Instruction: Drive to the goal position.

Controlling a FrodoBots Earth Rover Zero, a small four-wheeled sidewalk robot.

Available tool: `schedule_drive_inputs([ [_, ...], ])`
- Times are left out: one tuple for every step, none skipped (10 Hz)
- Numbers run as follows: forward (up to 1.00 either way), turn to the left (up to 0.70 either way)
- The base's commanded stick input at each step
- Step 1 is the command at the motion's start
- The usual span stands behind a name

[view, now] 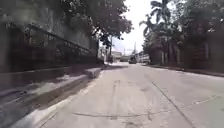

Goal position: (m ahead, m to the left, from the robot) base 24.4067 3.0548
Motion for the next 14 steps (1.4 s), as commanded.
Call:
schedule_drive_inputs([
  [1.0,-0.22],
  [1.0,-0.09],
  [1.0,0.0],
  [1.0,0.0],
  [1.0,0.0],
  [1.0,0.0],
  [1.0,-0.01],
  [1.0,-0.06],
  [1.0,-0.11],
  [1.0,-0.18],
  [1.0,-0.25],
  [1.0,-0.24],
  [1.0,-0.2],
  [1.0,-0.16],
])
